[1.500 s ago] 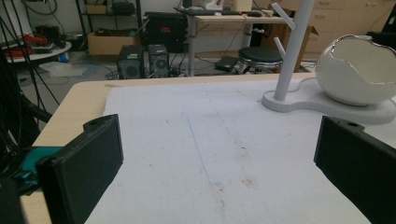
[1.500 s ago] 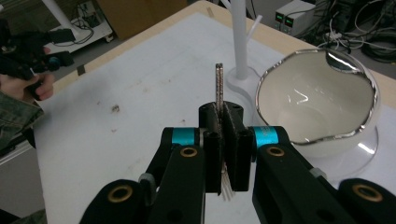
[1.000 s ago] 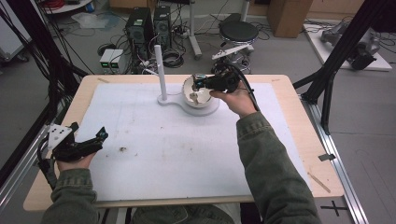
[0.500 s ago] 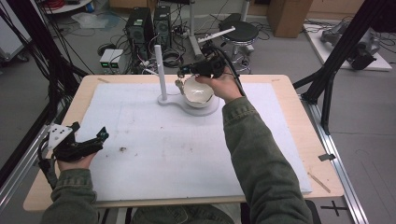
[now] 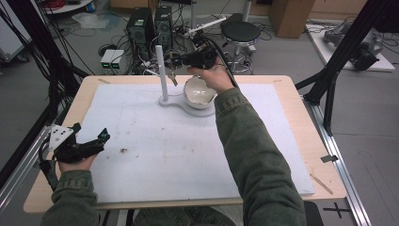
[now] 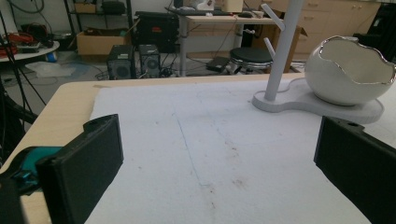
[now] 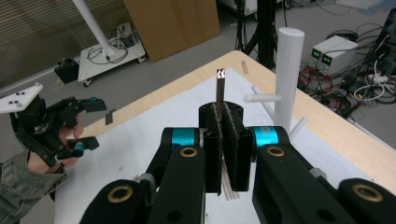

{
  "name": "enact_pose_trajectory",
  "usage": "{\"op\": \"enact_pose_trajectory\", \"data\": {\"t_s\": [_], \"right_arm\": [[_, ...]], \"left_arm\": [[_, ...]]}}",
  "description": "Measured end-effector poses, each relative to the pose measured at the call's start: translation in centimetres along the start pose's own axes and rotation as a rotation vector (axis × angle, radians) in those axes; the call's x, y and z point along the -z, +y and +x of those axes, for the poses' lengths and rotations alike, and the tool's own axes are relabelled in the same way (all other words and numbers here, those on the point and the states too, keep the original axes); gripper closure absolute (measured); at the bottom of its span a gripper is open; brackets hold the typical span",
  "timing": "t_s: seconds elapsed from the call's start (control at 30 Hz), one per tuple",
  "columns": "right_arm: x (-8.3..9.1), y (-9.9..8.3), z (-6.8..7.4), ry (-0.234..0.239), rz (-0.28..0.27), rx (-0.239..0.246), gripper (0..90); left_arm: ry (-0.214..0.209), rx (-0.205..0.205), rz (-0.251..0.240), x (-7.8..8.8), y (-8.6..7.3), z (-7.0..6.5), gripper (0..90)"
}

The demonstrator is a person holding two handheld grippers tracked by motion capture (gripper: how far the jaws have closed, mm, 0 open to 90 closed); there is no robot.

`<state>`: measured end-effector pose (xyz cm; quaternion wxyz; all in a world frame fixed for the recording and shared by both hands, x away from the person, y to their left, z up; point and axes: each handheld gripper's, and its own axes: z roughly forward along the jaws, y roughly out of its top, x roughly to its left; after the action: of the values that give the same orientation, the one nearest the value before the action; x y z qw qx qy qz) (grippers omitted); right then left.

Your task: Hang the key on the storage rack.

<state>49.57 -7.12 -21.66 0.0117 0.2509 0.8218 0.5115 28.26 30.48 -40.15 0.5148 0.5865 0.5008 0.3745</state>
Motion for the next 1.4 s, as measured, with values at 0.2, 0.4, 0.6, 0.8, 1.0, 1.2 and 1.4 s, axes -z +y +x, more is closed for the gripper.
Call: {"op": "enact_pose_trajectory", "data": {"t_s": [0.2,0.4,0.6,0.8,1.0,1.2,1.4], "right_arm": [[-0.9,0.7,-0.4,-0.001,-0.003,-0.008,86.9],[-2.3,0.9,-1.0,-0.015,-0.014,-0.027,86.9],[-3.5,1.2,-1.3,-0.025,-0.003,-0.034,86.9],[-4.4,1.4,-1.5,-0.032,-0.002,-0.04,86.9],[-5.1,1.2,-2.0,-0.05,0.004,-0.058,86.9],[-5.7,1.1,-2.5,-0.058,-0.001,-0.069,86.9],[-6.1,1.1,-2.8,-0.039,-0.03,-0.085,86.9]], "left_arm": [[-0.001,0.002,-0.003,0.0,0.0,0.0,1.7],[-0.003,0.007,-0.006,0.0,0.0,0.0,1.7],[-0.004,0.008,-0.005,-0.1,0.0,0.0,1.7],[-0.004,0.009,-0.005,0.0,0.0,0.1,1.7],[-0.005,0.011,-0.006,-0.1,0.0,0.1,1.7],[-0.005,0.012,-0.006,-0.1,0.0,0.1,1.7],[-0.007,0.012,-0.007,-0.2,0.0,0.1,1.7]]}}
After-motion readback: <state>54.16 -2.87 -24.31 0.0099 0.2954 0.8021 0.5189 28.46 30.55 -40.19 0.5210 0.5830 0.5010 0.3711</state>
